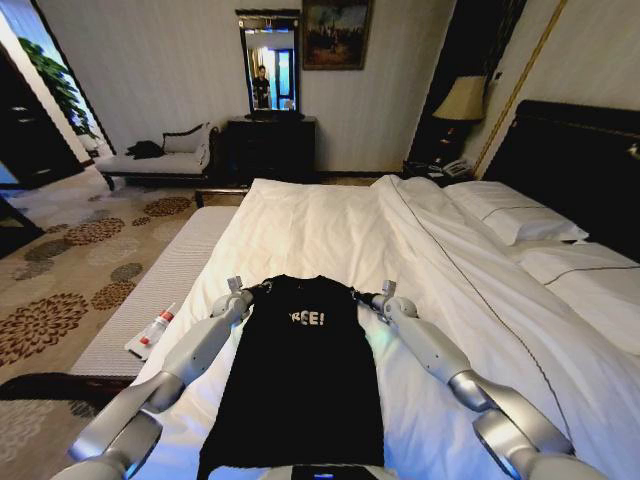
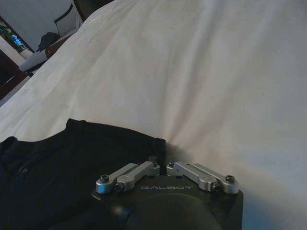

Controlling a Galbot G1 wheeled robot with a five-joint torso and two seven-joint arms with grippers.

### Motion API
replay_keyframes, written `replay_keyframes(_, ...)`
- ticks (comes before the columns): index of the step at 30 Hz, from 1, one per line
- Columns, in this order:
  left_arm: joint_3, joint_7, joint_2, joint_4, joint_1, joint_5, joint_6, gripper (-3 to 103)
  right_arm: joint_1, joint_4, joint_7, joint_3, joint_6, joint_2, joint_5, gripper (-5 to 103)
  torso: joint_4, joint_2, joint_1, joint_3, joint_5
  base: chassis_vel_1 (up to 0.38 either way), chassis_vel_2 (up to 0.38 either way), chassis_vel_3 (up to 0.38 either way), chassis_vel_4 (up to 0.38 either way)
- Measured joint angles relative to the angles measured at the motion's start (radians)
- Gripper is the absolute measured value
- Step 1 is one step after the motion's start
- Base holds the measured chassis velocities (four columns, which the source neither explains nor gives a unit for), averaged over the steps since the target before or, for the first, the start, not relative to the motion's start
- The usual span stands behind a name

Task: Fold the clothes on the bed.

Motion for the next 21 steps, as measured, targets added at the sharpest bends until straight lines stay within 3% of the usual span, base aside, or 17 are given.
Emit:
replay_keyframes(3,0.002,-0.005,0.0,-0.001,-0.001,0.0,0.0,1,0.0,0.003,0.0,-0.002,0.0,-0.003,0.0,1,0.0,0.0,0.0,0.0,0.0,0.0,0.0,0.0,0.0)
replay_keyframes(13,0.003,-0.004,0.022,-0.024,0.003,0.0,-0.014,1,-0.009,0.035,0.014,-0.002,0.002,-0.022,0.0,1,0.0001,0.0,0.0,0.0,-0.0001,0.0,0.0,0.0,0.0)
replay_keyframes(21,-0.001,0.01,0.07,-0.073,-0.055,-0.054,-0.032,1,0.008,0.133,0.036,-0.018,0.05,-0.069,0.019,1,-0.0001,0.0,0.0,0.0,-0.0001,0.0,0.0,0.0,0.0)
